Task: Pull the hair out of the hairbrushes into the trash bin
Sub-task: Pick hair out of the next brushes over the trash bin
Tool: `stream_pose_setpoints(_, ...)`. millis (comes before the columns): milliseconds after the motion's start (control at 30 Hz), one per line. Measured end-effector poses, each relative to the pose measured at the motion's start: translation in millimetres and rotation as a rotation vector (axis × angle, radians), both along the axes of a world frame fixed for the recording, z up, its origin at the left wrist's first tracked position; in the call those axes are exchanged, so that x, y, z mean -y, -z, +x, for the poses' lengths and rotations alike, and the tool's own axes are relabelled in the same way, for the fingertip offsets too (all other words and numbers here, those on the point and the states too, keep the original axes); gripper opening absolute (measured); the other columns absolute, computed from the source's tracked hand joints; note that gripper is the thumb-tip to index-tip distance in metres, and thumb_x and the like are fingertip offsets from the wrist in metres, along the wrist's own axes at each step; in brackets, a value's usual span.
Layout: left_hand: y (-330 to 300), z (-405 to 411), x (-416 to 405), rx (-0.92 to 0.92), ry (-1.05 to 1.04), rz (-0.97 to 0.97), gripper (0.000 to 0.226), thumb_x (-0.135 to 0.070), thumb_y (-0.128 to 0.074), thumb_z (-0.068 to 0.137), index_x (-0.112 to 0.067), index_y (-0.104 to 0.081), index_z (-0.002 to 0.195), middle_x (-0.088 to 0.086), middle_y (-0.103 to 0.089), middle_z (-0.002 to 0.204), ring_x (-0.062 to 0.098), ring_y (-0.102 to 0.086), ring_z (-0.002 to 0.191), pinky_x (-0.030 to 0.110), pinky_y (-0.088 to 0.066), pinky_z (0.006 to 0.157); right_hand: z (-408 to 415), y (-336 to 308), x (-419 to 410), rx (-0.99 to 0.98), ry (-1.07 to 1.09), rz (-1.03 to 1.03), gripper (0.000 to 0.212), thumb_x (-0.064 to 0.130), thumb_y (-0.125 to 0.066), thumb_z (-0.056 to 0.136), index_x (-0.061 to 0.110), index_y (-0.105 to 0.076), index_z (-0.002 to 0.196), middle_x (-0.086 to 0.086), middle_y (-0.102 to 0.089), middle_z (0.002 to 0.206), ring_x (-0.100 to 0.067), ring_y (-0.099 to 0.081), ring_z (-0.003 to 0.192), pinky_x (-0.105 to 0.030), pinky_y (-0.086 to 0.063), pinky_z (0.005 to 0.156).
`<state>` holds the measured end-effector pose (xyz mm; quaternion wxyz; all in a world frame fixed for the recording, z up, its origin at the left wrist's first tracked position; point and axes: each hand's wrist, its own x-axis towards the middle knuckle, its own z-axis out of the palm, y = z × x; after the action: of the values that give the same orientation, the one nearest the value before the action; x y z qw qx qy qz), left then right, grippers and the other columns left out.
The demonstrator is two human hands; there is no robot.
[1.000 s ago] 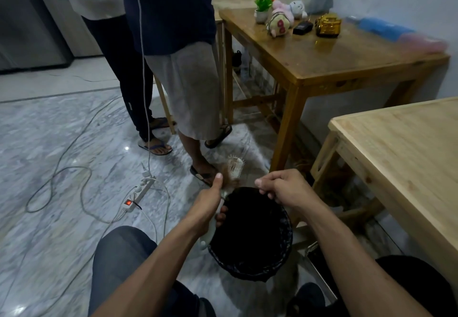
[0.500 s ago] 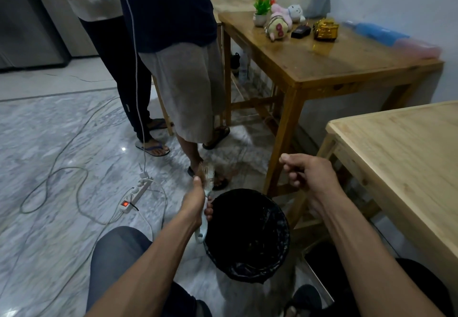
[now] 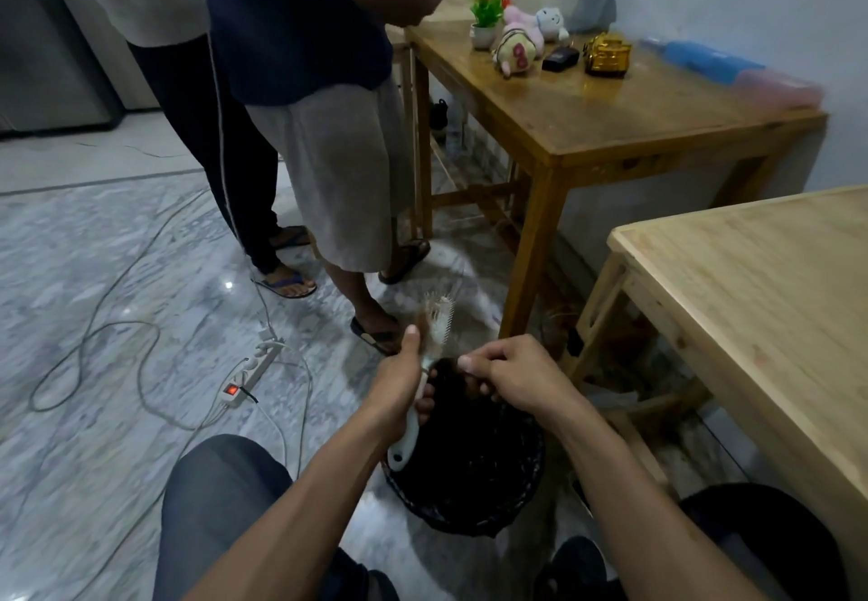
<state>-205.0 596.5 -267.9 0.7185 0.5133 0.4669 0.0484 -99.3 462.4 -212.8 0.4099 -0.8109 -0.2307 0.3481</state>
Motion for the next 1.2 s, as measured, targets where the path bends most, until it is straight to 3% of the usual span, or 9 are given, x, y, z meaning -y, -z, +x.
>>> stream_pose_setpoints(200, 23, 1, -13, -0.098, -0.093, -0.102, 0.073, -0.074, -0.033, 0.096, -0.005, -0.05, 0.08, 0.005, -0.04, 0.053, 0.016, -0.032, 0.033, 0.021, -0.028, 0.038, -4, -25, 10, 0.106, -0.004, -0.087, 0.022, 0.031, -0.076, 0.091, 0.016, -0.084, 0.076, -0.004, -0.077, 0.07, -0.008, -0.063, 0.062, -0.021, -0.045, 0.056)
stream_pose_setpoints(333, 27, 1, -16, -0.128, -0.099, -0.153, 0.07, -0.072, -0.024, 0.099, -0.008, -0.044, 0.076, 0.004, -0.033, 0.052, 0.015, -0.026, 0.031, 0.017, -0.024, 0.035, 1, -49, 19, 0.039, -0.005, -0.113, 0.023, 0.026, -0.077, 0.09, 0.014, -0.083, 0.071, 0.007, -0.068, 0.054, -0.008, -0.059, 0.061, -0.024, -0.042, 0.059)
stream_pose_setpoints(567, 49, -11, -27, -0.201, -0.169, -0.181, 0.071, -0.074, -0.027, 0.098, -0.009, -0.045, 0.075, 0.007, -0.036, 0.057, 0.017, -0.03, 0.036, 0.023, -0.028, 0.036, 20, -123, 56, -0.029, 0.068, 0.192, 0.019, 0.018, -0.074, 0.09, 0.014, -0.084, 0.074, -0.005, -0.077, 0.075, -0.008, -0.055, 0.057, -0.021, -0.041, 0.053)
stream_pose_setpoints(700, 44, -8, -6, -0.193, -0.071, -0.042, 0.071, -0.071, -0.033, 0.098, -0.005, -0.052, 0.08, 0.007, -0.042, 0.054, 0.021, -0.037, 0.037, 0.026, -0.031, 0.041, 27, -124, 53, 0.119, 0.071, 0.08, 0.013, 0.024, -0.073, 0.093, 0.015, -0.082, 0.089, -0.003, -0.076, 0.079, -0.003, -0.061, 0.06, -0.019, -0.049, 0.057)
stream_pose_setpoints(867, 16, -1, 8, -0.13, -0.017, 0.257, 0.067, -0.065, -0.03, 0.102, -0.009, -0.046, 0.068, 0.005, -0.043, 0.051, 0.022, -0.042, 0.043, 0.031, -0.034, 0.05, 19, -32, 28, 0.058, 0.008, -0.198, 0.022, 0.019, -0.065, 0.1, 0.013, -0.075, 0.119, -0.006, -0.075, 0.099, -0.017, -0.071, 0.088, -0.029, -0.057, 0.078)
stream_pose_setpoints(967, 5, -8, 5, -0.122, 0.034, 0.356, 0.067, -0.062, -0.025, 0.104, -0.009, -0.047, 0.069, 0.005, -0.045, 0.054, 0.022, -0.045, 0.046, 0.032, -0.037, 0.053, 15, 1, 22, -0.055, 0.015, -0.228, 0.046, 0.006, -0.053, 0.1, 0.012, -0.055, 0.145, -0.006, -0.069, 0.112, -0.017, -0.073, 0.094, -0.027, -0.063, 0.075)
stream_pose_setpoints(1067, -2, -13, 1, -0.169, 0.088, 0.388, 0.063, -0.059, -0.026, 0.102, -0.009, -0.047, 0.071, 0.008, -0.049, 0.061, 0.023, -0.047, 0.048, 0.032, -0.039, 0.054, 13, 1, 18, -0.256, 0.123, -0.157, 0.06, -0.004, -0.042, 0.103, 0.011, -0.03, 0.16, -0.016, -0.052, 0.144, -0.027, -0.07, 0.11, -0.032, -0.066, 0.065)
stream_pose_setpoints(1133, -4, -15, -1, -0.178, 0.155, 0.42, 0.055, -0.058, -0.036, 0.098, -0.009, -0.049, 0.076, 0.008, -0.051, 0.065, 0.022, -0.049, 0.049, 0.032, -0.041, 0.053, 18, -1, 18, -0.184, 0.17, -0.155, 0.057, -0.003, -0.045, 0.103, 0.01, -0.035, 0.157, -0.018, -0.053, 0.145, -0.024, -0.077, 0.093, -0.034, -0.066, 0.067)
stream_pose_setpoints(1200, -3, -16, -2, -0.168, 0.226, 0.437, 0.049, -0.057, -0.049, 0.09, -0.008, -0.052, 0.089, 0.007, -0.056, 0.066, 0.02, -0.051, 0.048, 0.031, -0.042, 0.051, 22, -2, 19, 0.0, 0.196, -0.165, 0.046, 0.003, -0.053, 0.102, 0.011, -0.051, 0.147, -0.012, -0.066, 0.12, -0.018, -0.078, 0.074, -0.031, -0.065, 0.064)
